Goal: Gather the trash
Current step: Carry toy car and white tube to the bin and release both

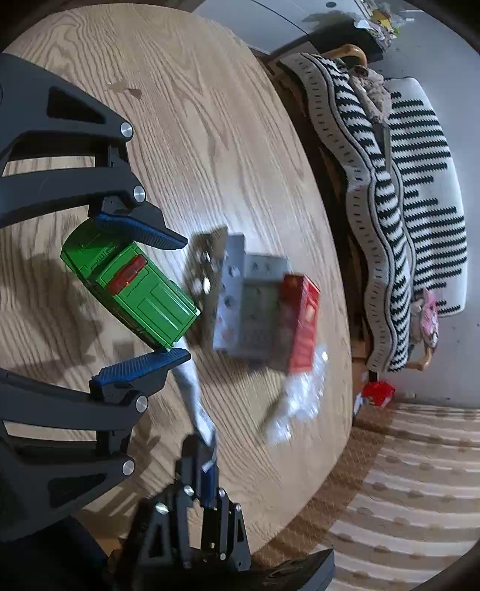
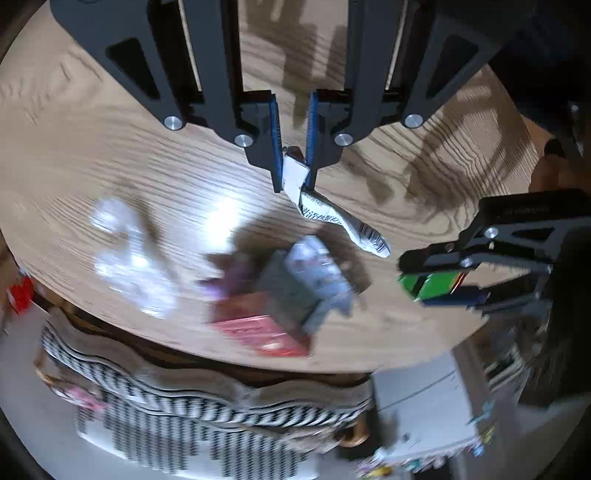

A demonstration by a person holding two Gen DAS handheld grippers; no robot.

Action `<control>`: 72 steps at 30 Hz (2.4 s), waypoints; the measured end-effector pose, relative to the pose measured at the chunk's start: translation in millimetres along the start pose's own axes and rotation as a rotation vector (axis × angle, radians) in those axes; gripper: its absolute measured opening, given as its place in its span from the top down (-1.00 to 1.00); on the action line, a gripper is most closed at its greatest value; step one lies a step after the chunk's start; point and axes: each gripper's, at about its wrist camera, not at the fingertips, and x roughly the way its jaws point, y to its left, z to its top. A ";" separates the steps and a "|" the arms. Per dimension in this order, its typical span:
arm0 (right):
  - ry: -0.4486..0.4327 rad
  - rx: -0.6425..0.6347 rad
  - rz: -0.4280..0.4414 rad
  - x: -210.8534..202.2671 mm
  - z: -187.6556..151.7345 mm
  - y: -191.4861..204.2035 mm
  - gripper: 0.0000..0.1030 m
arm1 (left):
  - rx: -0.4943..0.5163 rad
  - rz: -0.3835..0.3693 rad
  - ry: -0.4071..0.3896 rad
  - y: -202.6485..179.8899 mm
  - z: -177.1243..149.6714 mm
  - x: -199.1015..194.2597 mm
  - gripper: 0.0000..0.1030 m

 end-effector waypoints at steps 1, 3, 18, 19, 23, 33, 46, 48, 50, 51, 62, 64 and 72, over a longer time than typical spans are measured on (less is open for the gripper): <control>-0.009 0.026 -0.011 -8.1 -3.4 -8.7 0.77 | 0.006 -0.015 -0.005 -8.6 4.6 -1.3 -0.05; -0.022 0.085 -0.061 -28.6 -15.9 -33.7 0.77 | 0.027 -0.030 -0.020 -27.1 12.0 -3.5 -0.05; -0.108 0.596 -0.478 -201.5 -202.3 -228.4 0.77 | 0.309 -0.266 -0.024 -283.3 53.0 25.4 -0.05; -0.104 0.635 -0.509 -214.0 -221.1 -239.5 0.77 | 0.333 -0.295 -0.023 -311.0 53.8 27.6 -0.05; -0.103 0.762 -0.613 -256.1 -284.2 -272.0 0.77 | 0.399 -0.399 -0.024 -390.9 49.3 28.5 -0.05; 0.036 1.081 -0.702 -302.9 -406.8 -329.0 0.77 | 0.572 -0.585 0.041 -545.0 7.8 47.2 -0.05; 0.099 1.148 -0.665 -296.1 -436.7 -341.4 0.76 | 0.590 -0.618 0.095 -580.9 7.2 78.0 -0.05; 0.099 1.149 -0.664 -295.8 -434.4 -341.6 0.76 | 0.584 -0.621 0.101 -579.8 6.1 77.8 -0.05; 0.102 1.149 -0.663 -293.5 -431.1 -343.4 0.77 | 0.579 -0.625 0.106 -580.8 5.0 78.7 -0.05; 0.103 1.149 -0.666 -293.6 -431.0 -344.0 0.76 | 0.579 -0.626 0.108 -581.6 4.5 78.8 -0.05; 0.052 1.154 -0.714 -305.4 -427.3 -343.2 -0.41 | 0.566 -0.653 0.141 -586.5 -2.6 83.7 -0.05; 0.036 1.171 -0.734 -311.0 -429.6 -342.9 -0.41 | 0.560 -0.669 0.159 -587.5 -4.6 86.7 -0.05; -0.006 1.207 -0.766 -325.9 -434.4 -339.6 -0.41 | 0.579 -0.706 0.191 -603.9 -19.5 90.4 -0.06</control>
